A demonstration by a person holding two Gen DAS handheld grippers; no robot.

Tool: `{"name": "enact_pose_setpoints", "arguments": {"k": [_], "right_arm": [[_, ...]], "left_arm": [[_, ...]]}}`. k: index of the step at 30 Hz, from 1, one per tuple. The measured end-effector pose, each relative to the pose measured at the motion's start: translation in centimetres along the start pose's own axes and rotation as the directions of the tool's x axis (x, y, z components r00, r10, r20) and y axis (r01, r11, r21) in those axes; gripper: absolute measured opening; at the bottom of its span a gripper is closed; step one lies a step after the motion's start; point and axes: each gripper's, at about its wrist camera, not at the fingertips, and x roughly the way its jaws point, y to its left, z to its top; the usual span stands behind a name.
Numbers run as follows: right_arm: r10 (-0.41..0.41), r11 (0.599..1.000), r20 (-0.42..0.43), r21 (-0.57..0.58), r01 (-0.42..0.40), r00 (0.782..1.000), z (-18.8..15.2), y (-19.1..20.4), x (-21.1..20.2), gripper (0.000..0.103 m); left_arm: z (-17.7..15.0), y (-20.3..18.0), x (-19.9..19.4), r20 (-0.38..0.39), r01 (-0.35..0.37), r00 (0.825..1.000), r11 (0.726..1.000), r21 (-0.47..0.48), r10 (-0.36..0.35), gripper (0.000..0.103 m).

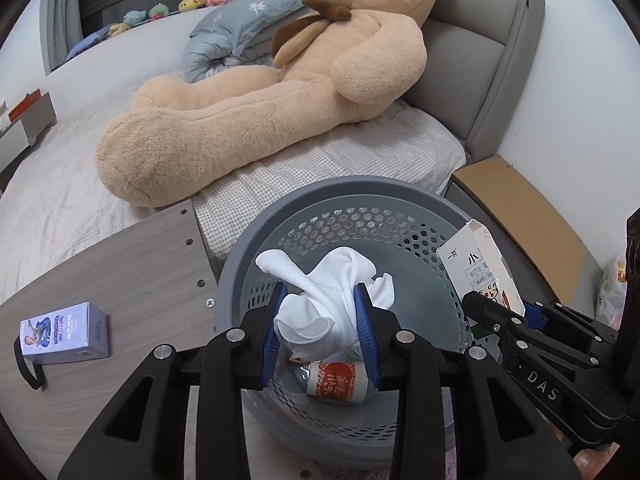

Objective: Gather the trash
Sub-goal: 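Carry the carton and cloth over the wastebasket and open both tools, then move both tools back from the wastebasket toward the table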

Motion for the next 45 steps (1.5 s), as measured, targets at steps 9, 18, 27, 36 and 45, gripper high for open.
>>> {"name": "enact_pose_setpoints", "arguments": {"k": [9, 18, 27, 36, 45], "right_arm": [[0.016, 1.0, -0.025, 0.019, -0.016, 1.0, 0.6, -1.8, 1.6, 0.028], [0.022, 0.999, -0.028, 0.028, -0.021, 0.999, 0.5, -2.5, 2.1, 0.028], [0.015, 1.0, 0.009, 0.009, -0.015, 1.0, 0.5, -2.1, 1.3, 0.053], [0.024, 1.0, 0.008, -0.004, -0.024, 1.0, 0.1, -1.3, 0.9, 0.053], [0.041, 0.999, 0.018, -0.016, -0.041, 0.999, -0.6, -0.2, 0.2, 0.053]], "left_arm": [[0.5, -0.8, 1.9, -0.037, -0.011, 0.999, 1.0, 0.012, 0.012, 0.036], [0.4, -1.2, 2.4, -0.045, -0.024, 0.999, 1.0, 0.02, 0.025, 0.046], [0.5, -0.4, 1.7, -0.02, -0.055, 0.998, 0.998, 0.0, 0.055, 0.072], [0.3, 0.8, 0.5, 0.006, -0.08, 0.997, 0.996, -0.028, 0.08, 0.083], [-0.5, 2.0, -1.6, 0.039, -0.105, 0.993, 0.993, -0.054, 0.108, 0.092]]}}
